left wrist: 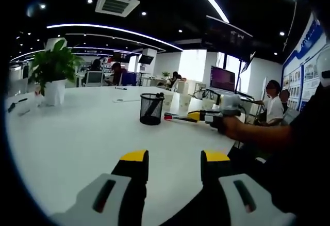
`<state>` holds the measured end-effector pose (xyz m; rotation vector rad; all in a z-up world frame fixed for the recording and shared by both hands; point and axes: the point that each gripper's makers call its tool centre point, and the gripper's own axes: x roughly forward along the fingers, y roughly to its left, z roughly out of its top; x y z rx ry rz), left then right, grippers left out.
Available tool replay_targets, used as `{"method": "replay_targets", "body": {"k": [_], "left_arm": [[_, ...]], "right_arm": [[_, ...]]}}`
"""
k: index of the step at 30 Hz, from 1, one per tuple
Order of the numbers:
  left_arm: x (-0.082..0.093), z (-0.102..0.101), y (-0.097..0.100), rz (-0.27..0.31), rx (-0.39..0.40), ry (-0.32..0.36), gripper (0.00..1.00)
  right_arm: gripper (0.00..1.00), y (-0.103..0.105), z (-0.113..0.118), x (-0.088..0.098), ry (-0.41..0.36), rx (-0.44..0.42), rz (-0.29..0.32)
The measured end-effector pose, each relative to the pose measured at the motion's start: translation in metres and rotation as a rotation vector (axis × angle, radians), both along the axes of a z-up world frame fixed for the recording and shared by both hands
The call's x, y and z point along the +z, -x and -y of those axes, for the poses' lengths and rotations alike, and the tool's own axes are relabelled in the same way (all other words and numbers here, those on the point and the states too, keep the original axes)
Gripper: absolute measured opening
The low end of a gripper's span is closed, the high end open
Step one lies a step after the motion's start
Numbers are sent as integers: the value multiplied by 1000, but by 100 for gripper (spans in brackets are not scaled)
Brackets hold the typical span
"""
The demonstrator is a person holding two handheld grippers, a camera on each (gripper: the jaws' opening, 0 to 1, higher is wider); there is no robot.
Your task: Place the scattered laser pointers and whiteboard markers into the pen holder and stack the scattered paper cups together
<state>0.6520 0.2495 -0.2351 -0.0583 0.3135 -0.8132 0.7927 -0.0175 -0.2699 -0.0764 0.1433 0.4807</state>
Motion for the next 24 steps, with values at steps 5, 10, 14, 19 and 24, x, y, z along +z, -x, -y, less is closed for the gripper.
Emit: {"method": "replay_targets", "body": {"k": [5, 10, 14, 19, 24], "left_arm": [[-2, 8, -6, -8, -10, -10, 42], [1, 11, -15, -5, -11, -16, 42], [0, 10, -19, -11, -9, -31, 42], [-2, 9, -19, -16, -8, -47, 42], [-4, 7, -17, -21, -2, -49, 42]], "right_arm": [[13, 1, 4, 4, -36, 1, 5], [13, 3, 7, 9, -86, 0, 6], [13, 4, 11, 14, -134, -4, 3], [13, 4, 19, 23, -175, -18, 15], [13, 8, 14, 49, -178, 2, 59]]}}
